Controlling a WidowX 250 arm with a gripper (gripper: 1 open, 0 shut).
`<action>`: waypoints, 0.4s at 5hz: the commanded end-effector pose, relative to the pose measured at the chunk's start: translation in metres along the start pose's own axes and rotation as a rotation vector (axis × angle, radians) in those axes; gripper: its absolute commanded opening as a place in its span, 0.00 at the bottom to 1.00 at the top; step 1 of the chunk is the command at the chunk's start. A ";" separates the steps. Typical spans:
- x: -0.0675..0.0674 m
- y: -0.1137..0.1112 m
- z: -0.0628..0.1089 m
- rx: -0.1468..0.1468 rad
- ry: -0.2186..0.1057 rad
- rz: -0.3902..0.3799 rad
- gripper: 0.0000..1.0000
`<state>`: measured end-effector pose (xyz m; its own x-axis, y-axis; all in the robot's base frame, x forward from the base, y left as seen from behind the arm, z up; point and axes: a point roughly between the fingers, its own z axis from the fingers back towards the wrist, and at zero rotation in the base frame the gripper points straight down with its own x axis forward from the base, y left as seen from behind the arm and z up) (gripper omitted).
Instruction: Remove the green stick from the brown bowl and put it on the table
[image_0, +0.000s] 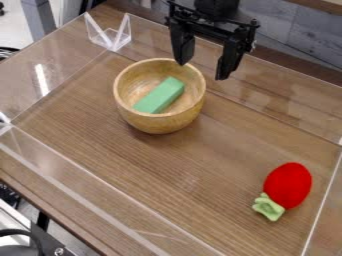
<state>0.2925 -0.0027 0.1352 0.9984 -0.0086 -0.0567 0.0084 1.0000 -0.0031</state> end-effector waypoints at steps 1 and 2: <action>0.003 0.000 0.000 0.005 0.009 0.056 1.00; 0.005 0.005 -0.002 0.015 0.010 0.116 1.00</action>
<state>0.2917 -0.0015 0.1206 0.9885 0.0957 -0.1167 -0.0944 0.9954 0.0166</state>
